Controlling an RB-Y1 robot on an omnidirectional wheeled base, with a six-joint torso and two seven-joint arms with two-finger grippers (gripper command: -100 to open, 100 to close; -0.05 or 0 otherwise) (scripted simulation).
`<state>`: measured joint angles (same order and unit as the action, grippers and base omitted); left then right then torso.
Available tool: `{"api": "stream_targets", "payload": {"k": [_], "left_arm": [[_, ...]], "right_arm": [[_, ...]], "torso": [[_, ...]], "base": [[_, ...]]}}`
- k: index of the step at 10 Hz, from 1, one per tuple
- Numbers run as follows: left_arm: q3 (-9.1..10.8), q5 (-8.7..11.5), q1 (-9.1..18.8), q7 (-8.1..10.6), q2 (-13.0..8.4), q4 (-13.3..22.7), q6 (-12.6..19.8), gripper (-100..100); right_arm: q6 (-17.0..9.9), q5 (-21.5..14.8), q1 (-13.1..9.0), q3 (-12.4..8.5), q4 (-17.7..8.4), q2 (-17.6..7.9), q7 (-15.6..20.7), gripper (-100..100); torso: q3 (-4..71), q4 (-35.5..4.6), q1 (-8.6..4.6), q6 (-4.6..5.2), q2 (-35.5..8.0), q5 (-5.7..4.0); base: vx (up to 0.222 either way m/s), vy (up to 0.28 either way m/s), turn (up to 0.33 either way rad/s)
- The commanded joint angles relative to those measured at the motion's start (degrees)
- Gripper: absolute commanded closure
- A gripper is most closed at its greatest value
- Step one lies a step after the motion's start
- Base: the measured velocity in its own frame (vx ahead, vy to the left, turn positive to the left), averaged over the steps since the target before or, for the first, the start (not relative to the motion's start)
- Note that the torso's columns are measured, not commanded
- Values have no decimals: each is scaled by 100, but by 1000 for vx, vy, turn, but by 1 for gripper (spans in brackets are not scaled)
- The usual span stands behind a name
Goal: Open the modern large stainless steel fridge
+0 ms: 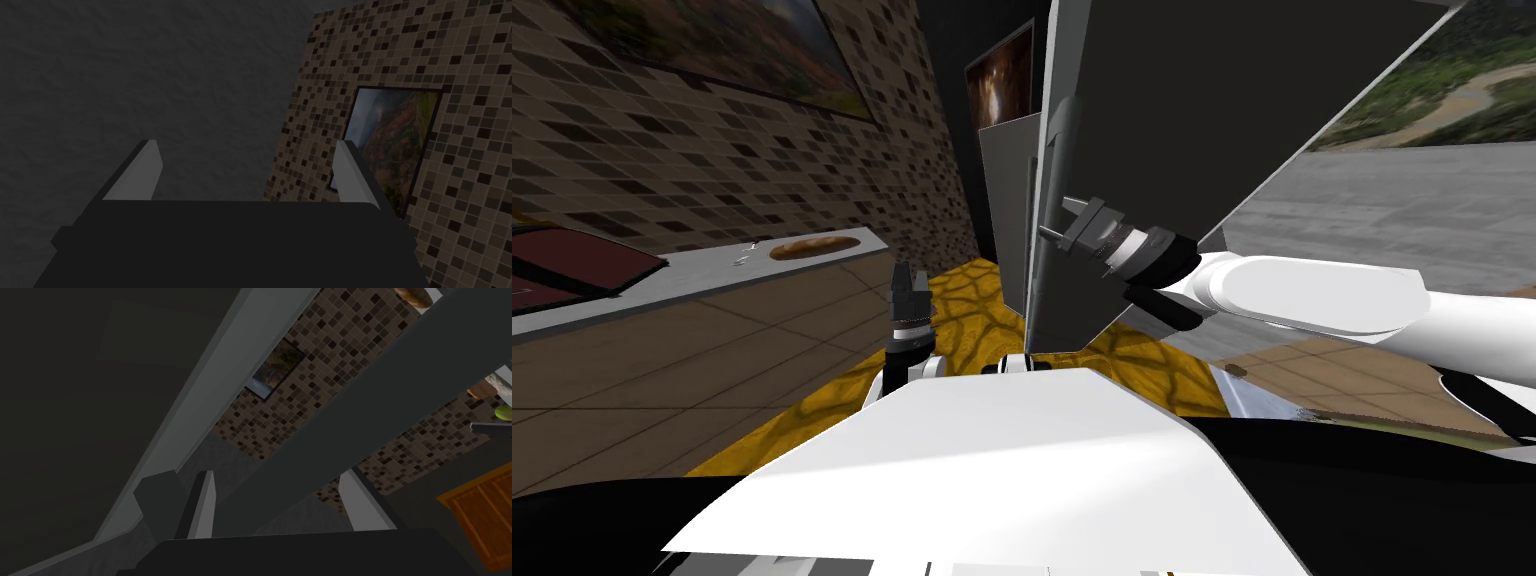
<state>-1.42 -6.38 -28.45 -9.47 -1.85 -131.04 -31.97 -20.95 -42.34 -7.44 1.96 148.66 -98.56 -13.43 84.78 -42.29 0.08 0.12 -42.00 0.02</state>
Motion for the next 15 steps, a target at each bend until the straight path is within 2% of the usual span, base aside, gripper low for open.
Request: {"api": "stream_targets", "payload": {"k": [1,2,3,4,5,6,9,11,13,14,15], "left_arm": [[0,0,1,0,-1,0,0,0],[1,0,1,0,-1,0,0,0],[0,0,0,0,0,0,0,0],[0,0,1,0,-1,0,0,0],[1,0,2,0,-1,0,0,0],[1,0,1,0,-1,0,0,0],[1,0,2,0,-1,1,1,0],[1,0,0,0,-1,0,0,0],[1,0,2,0,-2,0,0,0],[1,0,1,0,-2,0,1,0],[2,0,-2,0,-1,0,0,0]], "right_arm": [[222,-143,24,-175,118,159,-116,100],[126,-117,91,-186,71,126,-96,100],[118,-226,135,-206,100,80,-226,100],[85,-330,173,-229,102,29,-345,100],[85,-330,173,-229,102,29,-345,100],[51,-435,212,-253,104,-23,-464,100],[-50,-748,328,-324,110,-178,-821,100],[-83,-853,367,-348,112,-230,-940,100],[-151,-1062,444,-396,117,-333,-1178,100],[131,-1077,39,-136,-192,-21,-863,-100],[293,-1077,33,-136,-356,169,-863,-100]], "torso": [[-11,-3,5,-28,-23,10],[-31,-6,8,-25,-41,12],[-16,-3,18,-6,-18,8],[-7,2,8,-26,-14,12],[-25,0,4,-26,-36,10],[-35,-6,-15,-1,-43,-3],[-33,-6,-23,-7,-43,-5],[-16,-6,-17,7,-21,-5],[-21,-1,-7,-21,-33,2],[-38,-6,6,-18,-49,6],[-26,-4,24,4,-25,6]], "base": [[-168,-172,257],[-67,-83,63],[-83,-110,261],[-173,-174,417],[-162,-165,175],[-182,-170,227],[-220,-184,412],[-180,-142,173],[-265,-159,396],[-167,-50,-270],[-53,64,-289]]}}
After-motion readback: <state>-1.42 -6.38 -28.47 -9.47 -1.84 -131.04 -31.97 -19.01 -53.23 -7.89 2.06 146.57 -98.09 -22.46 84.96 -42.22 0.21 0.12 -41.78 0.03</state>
